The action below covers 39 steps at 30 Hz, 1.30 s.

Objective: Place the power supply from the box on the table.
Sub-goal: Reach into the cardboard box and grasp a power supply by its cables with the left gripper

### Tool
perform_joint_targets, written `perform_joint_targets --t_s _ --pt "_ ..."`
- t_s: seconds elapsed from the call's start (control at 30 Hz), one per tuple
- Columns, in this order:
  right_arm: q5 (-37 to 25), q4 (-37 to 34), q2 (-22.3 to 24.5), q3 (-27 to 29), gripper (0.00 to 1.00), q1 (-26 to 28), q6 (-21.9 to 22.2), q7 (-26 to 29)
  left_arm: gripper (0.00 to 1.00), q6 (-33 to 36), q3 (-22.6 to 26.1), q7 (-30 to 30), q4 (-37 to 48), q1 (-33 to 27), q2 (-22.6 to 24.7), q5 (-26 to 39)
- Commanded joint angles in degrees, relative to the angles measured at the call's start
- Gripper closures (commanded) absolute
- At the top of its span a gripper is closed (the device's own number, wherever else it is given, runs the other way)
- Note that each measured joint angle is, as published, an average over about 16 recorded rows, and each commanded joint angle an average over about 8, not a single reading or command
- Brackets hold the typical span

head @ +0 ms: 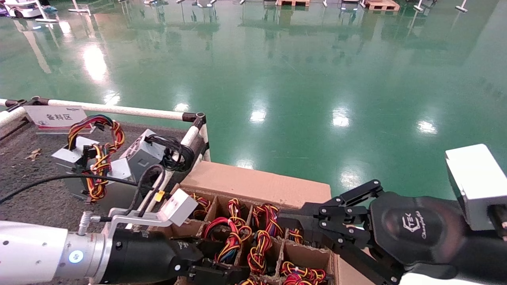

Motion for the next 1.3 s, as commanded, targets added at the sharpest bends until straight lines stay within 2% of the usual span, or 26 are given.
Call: perform_joint_targets --t_s 0.03,0.23,0.3,1.3 --pt "0.0 0.0 0.0 0.0 1.0 0.0 0.0 0.0 0.18 -0.17 0.03 0.02 0.13 0.13 0.16 0.05" --pt "0.0 0.0 0.0 0.0 1.0 0.0 0.0 0.0 0.92 -0.27 0.17 0.42 0.43 0.07 0.62 0.26" --pt "0.0 0.0 0.0 0.0 1.0 0.0 0.0 0.0 1.0 -0.24 0.22 0.61 0.5 -0.01 0.75 0.34" --pt "0.0 0.0 0.0 0.0 1.0 0.0 0.0 0.0 1.0 0.91 0.48 3.53 1.45 -1.33 1.4 0.71"
